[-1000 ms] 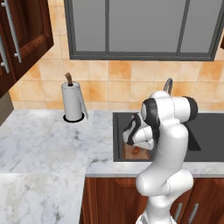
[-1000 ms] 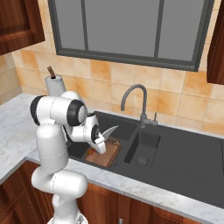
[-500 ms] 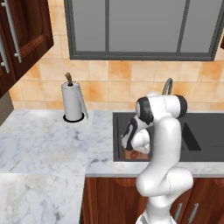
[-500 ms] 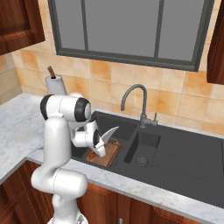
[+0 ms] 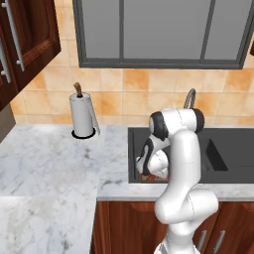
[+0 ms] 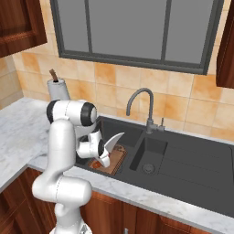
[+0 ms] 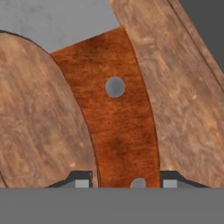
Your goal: Move the cutting board and knife to the sink. Then move spray from the shelves to the counter.
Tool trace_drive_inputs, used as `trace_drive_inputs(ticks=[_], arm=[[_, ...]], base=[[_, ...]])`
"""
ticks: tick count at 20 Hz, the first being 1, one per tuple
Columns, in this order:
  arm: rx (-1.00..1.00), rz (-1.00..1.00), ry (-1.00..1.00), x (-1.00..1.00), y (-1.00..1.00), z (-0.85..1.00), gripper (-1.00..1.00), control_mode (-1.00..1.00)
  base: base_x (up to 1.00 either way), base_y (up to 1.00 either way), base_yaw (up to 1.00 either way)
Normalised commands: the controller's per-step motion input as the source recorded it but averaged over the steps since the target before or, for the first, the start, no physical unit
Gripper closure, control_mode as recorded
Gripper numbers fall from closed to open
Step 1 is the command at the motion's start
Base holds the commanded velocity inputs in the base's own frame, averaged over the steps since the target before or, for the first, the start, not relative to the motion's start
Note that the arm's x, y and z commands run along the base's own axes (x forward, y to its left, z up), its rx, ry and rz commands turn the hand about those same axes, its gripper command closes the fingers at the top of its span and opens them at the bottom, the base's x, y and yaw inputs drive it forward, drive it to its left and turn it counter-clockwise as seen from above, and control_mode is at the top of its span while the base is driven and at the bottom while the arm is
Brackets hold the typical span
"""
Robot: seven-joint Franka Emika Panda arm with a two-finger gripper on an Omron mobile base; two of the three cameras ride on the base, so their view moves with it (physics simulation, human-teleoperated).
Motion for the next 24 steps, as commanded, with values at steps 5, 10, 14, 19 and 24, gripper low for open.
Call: trace_drive_inputs(ticks=[5, 10, 14, 19, 24], arm=[[0.0, 0.0, 0.05, 0.0, 0.0, -0.31, 1.0, -1.0], [0.0, 0.0, 0.05, -0.01, 0.0, -0.38, 1.0, -1.0], [-0.02, 0.0, 0.01, 0.03, 0.01, -0.52, 1.0, -1.0], [-0.02, 0.0, 0.0, 0.07, 0.06, -0.54, 1.0, -1.0], [0.0, 0.0, -0.08, 0.09, 0.08, -0.31, 1.0, -1.0]], base=[[0.0, 0.0, 0.0], [0.0, 0.0, 0.0], [0.0, 0.0, 0.0], [0.0, 0.0, 0.0], [0.0, 0.0, 0.0]])
